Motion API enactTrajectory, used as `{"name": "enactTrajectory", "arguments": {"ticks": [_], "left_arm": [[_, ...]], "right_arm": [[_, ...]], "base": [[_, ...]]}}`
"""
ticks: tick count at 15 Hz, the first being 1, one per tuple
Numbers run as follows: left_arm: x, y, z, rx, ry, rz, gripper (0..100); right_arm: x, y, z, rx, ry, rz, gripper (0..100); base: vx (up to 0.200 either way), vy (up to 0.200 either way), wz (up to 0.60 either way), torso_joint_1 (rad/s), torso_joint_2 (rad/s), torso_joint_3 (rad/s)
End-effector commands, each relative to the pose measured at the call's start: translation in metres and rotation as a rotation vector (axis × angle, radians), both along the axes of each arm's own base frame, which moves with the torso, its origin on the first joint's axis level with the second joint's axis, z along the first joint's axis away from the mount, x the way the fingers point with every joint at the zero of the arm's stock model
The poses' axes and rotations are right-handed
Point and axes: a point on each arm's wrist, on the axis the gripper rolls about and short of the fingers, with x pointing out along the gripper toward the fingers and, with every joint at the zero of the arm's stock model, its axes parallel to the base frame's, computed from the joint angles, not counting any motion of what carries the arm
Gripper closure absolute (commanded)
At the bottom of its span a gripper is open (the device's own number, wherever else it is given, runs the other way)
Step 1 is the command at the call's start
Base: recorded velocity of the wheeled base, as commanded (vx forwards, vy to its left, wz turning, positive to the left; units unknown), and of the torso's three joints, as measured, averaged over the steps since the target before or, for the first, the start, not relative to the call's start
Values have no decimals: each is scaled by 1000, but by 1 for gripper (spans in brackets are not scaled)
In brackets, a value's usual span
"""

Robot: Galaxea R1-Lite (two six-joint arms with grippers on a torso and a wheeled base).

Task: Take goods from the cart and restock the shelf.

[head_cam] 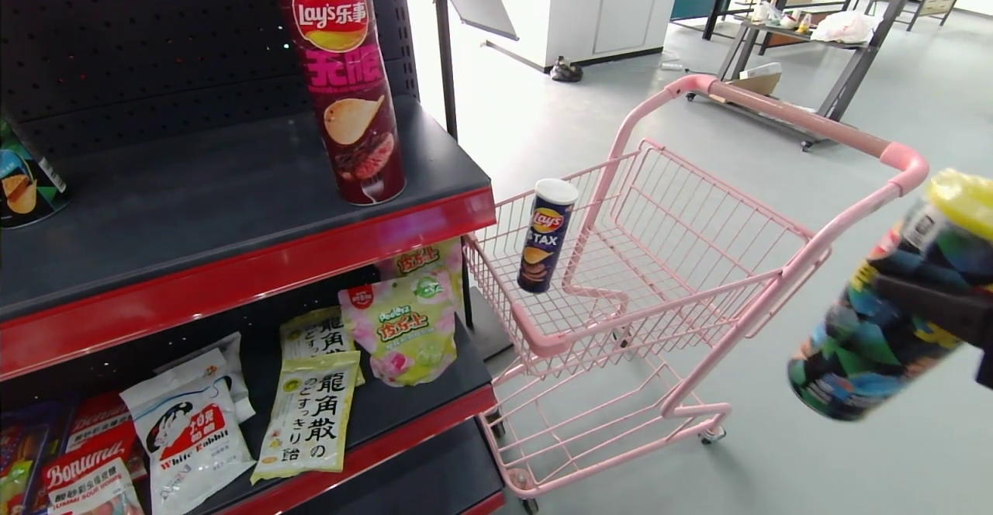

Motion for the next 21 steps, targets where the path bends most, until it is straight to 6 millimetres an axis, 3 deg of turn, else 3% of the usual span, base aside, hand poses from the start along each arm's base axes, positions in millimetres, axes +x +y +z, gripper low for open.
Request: {"name": "enactTrajectory", "arguments": {"ticks": [1,6,21], "left_arm": [[0,0,0,0,1,0,0],[0,0,0,0,1,0,0],[0,0,0,-1,1,0,0]], "right_arm": [[-49,-24,-16,-7,-50,-135,100],[-54,-26,-15,-8,-66,-145,100],[-46,-23,-18,-36,-30,-84,100]], "base": [[0,0,0,0,0,0],[0,0,0,32,-121,-87],[0,0,0,178,-514,-333]]}}
